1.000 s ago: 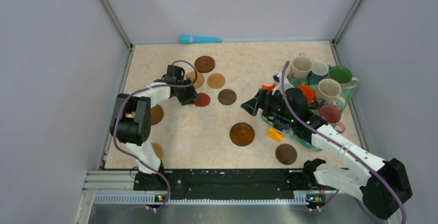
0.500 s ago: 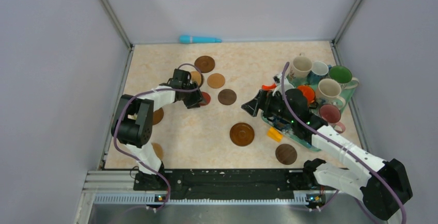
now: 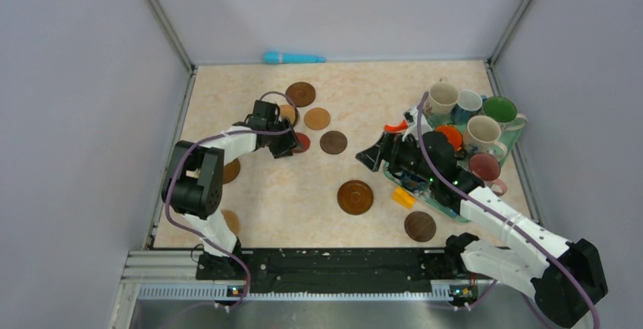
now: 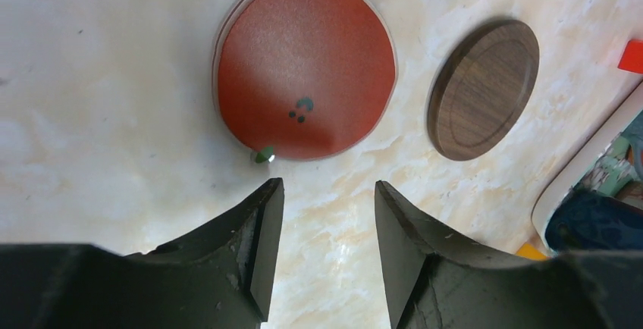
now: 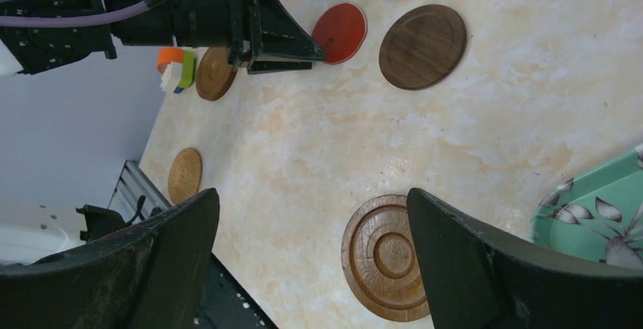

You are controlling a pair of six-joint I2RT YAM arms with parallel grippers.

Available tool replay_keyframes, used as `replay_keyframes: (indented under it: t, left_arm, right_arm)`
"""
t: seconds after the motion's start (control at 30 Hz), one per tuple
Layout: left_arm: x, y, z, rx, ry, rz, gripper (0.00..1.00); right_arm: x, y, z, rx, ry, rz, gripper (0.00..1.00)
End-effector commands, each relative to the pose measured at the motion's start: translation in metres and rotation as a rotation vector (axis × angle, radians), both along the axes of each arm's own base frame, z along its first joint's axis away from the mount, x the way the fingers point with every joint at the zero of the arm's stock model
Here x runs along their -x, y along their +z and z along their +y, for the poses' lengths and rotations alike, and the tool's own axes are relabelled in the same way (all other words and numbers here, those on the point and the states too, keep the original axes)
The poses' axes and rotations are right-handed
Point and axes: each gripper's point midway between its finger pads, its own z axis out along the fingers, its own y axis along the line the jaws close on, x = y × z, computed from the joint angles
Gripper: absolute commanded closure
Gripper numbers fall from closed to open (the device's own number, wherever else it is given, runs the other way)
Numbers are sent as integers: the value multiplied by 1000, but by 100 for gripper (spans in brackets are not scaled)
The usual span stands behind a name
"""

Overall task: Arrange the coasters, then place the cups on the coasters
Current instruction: Move the coaster to the center of the board.

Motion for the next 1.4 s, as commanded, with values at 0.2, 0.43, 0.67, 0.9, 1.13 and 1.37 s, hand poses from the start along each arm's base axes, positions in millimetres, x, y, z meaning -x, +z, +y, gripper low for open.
replay_keyframes:
  t: [0.2,0.43,0.67,0.9,1.13,1.37]
  left_arm:
    - [12,46,63,-272,175,-82,36]
    - [36,50,144,-551,420,-47,36]
    - [50,35,191,-508,577,1,38]
    - [47,20,192,-467,576,22,39]
    - [42,1,182,-429,532,50,38]
    - [29,-8,171,-375,494,25,39]
  right_arm:
    - [5,8,1,-19,10,-34,7]
    - [9,2,-3,-20,0,-35,7]
    - [8,2,-1,-25,9,-34,8]
    - [8,-1,-2,-20,4,-33,7]
    - [8,0,-3,-19,2,-37,7]
    - [9,0,-3,-18,2,-37,7]
